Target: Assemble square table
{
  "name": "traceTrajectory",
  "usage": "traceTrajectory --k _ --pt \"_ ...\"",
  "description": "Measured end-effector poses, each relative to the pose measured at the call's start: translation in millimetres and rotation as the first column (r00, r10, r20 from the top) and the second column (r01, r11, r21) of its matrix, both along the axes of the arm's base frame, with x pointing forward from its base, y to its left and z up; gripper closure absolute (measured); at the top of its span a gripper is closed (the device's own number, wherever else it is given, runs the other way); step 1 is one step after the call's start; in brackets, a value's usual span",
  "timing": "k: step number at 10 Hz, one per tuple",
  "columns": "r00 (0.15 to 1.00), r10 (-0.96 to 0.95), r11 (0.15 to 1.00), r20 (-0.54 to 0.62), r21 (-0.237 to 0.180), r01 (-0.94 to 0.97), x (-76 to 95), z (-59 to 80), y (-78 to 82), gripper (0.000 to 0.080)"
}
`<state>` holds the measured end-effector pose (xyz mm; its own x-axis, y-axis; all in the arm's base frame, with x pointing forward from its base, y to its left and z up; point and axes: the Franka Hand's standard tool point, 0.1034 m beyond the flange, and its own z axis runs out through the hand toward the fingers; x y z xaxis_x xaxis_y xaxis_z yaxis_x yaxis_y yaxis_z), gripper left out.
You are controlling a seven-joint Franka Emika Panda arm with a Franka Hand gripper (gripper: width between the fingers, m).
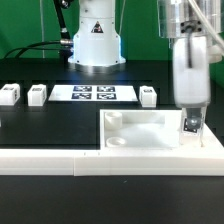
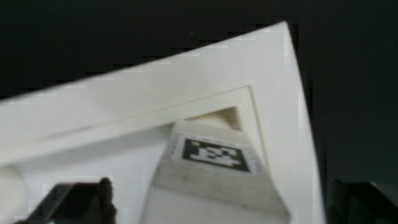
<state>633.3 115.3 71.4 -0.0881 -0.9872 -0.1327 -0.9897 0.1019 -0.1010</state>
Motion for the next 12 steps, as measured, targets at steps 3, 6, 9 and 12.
traceTrajectory --k 3,6,9,12 --pt "0.979 0.204 0.979 0.022 -0.026 -0.203 -0.4 -0.4 -0.1 0.0153" --pt "0.824 0.567 0.821 0.027 -0.106 -0.561 -1.1 -0.2 1.0 0.015" --pt "0.608 0.794 0.602 0.009 -0.157 -0.783 0.0 1.4 0.0 0.015" --pt "0.653 0.758 0.647 0.011 -0.149 -0.748 -0.1 1.3 0.3 0.041"
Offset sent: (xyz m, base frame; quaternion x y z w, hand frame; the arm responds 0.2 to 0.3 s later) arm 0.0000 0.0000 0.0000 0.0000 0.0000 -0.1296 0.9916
